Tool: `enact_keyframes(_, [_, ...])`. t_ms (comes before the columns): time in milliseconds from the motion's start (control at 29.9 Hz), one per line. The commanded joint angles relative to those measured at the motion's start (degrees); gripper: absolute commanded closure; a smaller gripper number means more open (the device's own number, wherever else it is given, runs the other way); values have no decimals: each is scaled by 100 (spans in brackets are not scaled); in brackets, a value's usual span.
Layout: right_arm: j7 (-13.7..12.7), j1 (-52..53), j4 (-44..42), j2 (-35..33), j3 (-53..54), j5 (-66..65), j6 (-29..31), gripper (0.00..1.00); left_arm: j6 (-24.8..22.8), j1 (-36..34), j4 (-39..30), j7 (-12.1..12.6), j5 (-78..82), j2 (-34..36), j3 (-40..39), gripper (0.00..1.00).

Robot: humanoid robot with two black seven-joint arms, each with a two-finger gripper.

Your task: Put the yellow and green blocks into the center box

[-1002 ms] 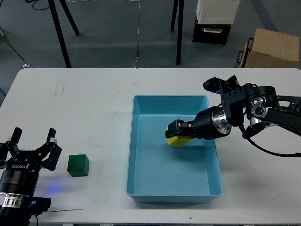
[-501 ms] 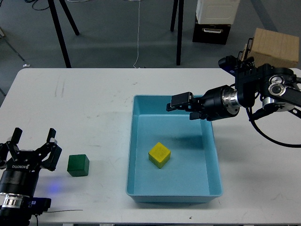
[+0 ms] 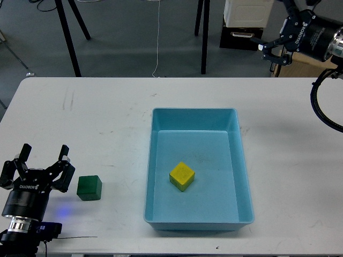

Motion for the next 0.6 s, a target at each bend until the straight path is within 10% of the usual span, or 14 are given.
enact_keyframes(0, [129,-745,-6,-40,767,805,2,3,0,-80,56,7,2,13,8,0])
enact_keyframes(568, [111,-6010,2850,556,3115,2600,2,1,0,-115,47,-10,133,31,-18,0])
